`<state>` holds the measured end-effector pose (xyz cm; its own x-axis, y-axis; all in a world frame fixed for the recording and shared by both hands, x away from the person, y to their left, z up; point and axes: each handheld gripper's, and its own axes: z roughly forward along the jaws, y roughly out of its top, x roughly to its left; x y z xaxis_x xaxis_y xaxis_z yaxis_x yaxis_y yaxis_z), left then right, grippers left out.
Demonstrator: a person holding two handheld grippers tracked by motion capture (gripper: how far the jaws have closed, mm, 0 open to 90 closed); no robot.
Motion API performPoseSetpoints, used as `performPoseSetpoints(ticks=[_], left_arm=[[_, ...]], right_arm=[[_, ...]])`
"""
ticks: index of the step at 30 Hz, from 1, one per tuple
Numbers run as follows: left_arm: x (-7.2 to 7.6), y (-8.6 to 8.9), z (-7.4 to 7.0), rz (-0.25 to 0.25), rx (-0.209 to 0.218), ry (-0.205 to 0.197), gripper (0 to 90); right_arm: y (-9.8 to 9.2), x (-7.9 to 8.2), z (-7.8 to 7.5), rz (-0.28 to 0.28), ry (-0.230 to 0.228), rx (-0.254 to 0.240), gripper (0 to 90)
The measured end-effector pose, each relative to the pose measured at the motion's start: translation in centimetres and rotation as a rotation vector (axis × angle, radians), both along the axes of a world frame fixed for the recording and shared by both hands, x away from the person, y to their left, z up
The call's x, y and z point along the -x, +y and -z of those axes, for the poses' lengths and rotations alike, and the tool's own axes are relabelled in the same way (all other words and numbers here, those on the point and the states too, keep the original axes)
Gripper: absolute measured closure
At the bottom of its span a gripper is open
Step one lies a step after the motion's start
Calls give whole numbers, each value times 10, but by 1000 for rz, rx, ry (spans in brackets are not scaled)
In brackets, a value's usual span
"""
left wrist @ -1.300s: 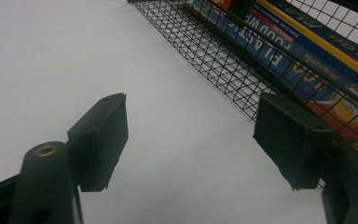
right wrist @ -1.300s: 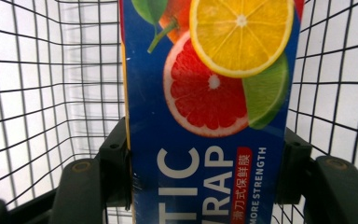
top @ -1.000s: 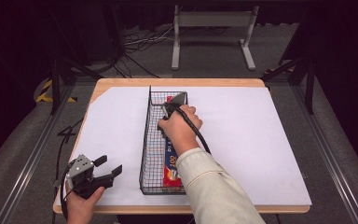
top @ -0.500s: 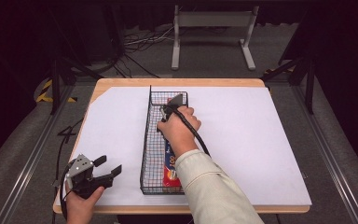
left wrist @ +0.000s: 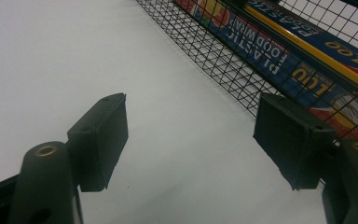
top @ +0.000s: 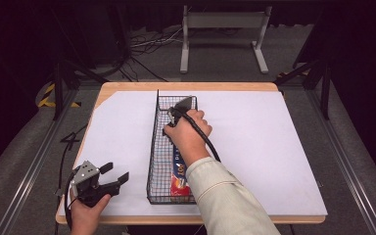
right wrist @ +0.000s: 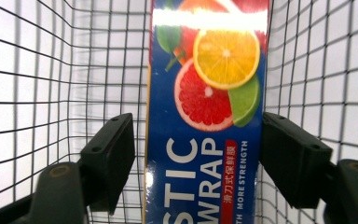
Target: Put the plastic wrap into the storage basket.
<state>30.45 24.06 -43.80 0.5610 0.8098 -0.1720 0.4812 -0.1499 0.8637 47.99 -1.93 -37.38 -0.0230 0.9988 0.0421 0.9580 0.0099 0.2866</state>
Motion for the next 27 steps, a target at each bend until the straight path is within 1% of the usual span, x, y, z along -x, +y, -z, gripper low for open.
performPoseSetpoints(ticks=[4, 5, 6, 7, 8, 14, 16, 18, 19, 20, 21, 22, 24, 26, 27], left_arm=[[-2, 0, 1, -2, 6, 7, 265], [-2, 0, 1, -1, 4, 7, 265], [-2, 0, 1, 0, 4, 8, 265], [-2, 0, 1, 0, 4, 8, 265], [-2, 0, 1, 0, 4, 8, 265], [-3, 1, 2, -12, 11, 9, 264], [-3, 1, 3, -10, 5, 9, 265], [-4, 4, 4, -18, 12, 19, 265], [-4, 4, 4, -24, 17, 17, 264], [-3, 5, 4, -24, 11, 17, 263], [-3, 6, 5, -24, 7, 17, 263], [-3, 6, 5, -33, 16, 20, 261], [-5, 7, 7, -45, 19, 25, 260], [-6, 5, 8, -45, 10, 36, 259], [-6, 4, 9, -41, 6, 35, 258]], right_arm=[[0, 2, -10, -27, -37, 6, 274], [-1, 2, -11, -24, -42, 5, 274], [-2, 3, -15, -23, -46, -3, 274], [-2, 3, -15, -23, -46, -3, 274], [-4, 3, -19, -22, -49, -12, 273], [-10, 7, -37, -48, -96, -34, 261], [-11, 7, -39, -50, -105, -38, 261], [-16, 8, -45, -59, -128, -36, 252], [-18, 9, -47, -62, -141, -34, 248], [-22, 10, -52, -68, -155, -38, 247], [-22, 10, -52, -68, -155, -38, 247], [-23, 10, -54, -72, -159, -41, 245], [-27, 11, -60, -80, -174, -50, 242], [-32, 13, -65, -91, -193, -58, 237], [-34, 14, -68, -90, -195, -65, 234]])
